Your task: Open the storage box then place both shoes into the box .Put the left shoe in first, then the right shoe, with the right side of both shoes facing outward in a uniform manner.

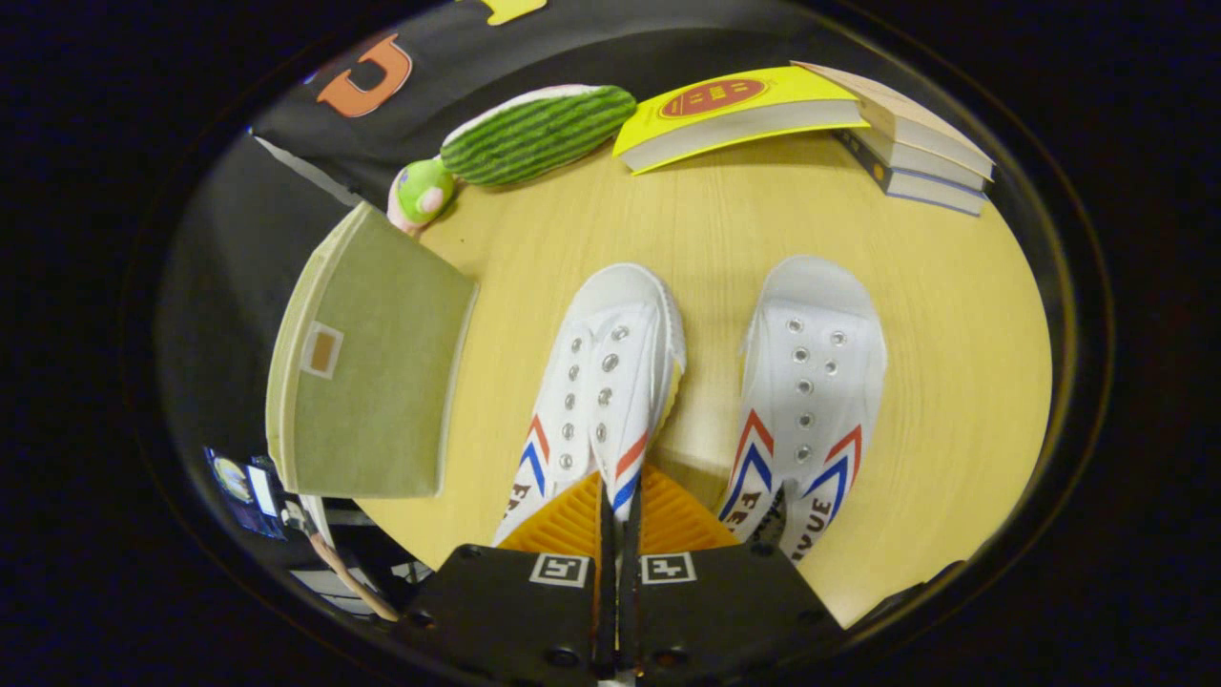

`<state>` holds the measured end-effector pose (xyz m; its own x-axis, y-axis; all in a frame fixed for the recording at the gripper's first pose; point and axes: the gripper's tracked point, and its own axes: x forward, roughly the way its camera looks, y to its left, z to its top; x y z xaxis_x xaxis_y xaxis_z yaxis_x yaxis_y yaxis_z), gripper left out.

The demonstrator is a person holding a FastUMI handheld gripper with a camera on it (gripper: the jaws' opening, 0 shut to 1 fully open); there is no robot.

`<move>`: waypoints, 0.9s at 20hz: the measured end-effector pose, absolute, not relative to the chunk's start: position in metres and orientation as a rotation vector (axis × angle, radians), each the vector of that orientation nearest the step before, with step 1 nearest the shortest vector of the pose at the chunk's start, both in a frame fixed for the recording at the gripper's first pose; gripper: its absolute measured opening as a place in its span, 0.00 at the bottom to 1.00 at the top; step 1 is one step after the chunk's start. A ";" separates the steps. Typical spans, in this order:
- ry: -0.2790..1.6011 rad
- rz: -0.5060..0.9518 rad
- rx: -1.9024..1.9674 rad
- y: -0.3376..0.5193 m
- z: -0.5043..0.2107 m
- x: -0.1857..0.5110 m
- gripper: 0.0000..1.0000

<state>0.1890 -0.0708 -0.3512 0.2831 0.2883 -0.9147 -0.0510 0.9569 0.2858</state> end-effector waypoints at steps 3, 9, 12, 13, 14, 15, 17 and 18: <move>1.204 0.242 0.245 -0.055 -0.307 0.189 0.07; 1.095 0.254 0.289 -0.015 -0.218 0.193 0.06; 1.061 0.290 0.274 0.019 -0.189 0.192 0.06; 1.051 0.307 0.272 0.032 -0.181 0.191 0.06; 1.041 0.316 0.267 0.046 -0.175 0.191 0.06; 1.030 0.320 0.261 0.057 -0.171 0.192 0.07; 1.014 0.311 0.270 0.085 -0.168 0.197 0.06; 1.009 0.300 0.295 0.098 -0.170 0.200 0.06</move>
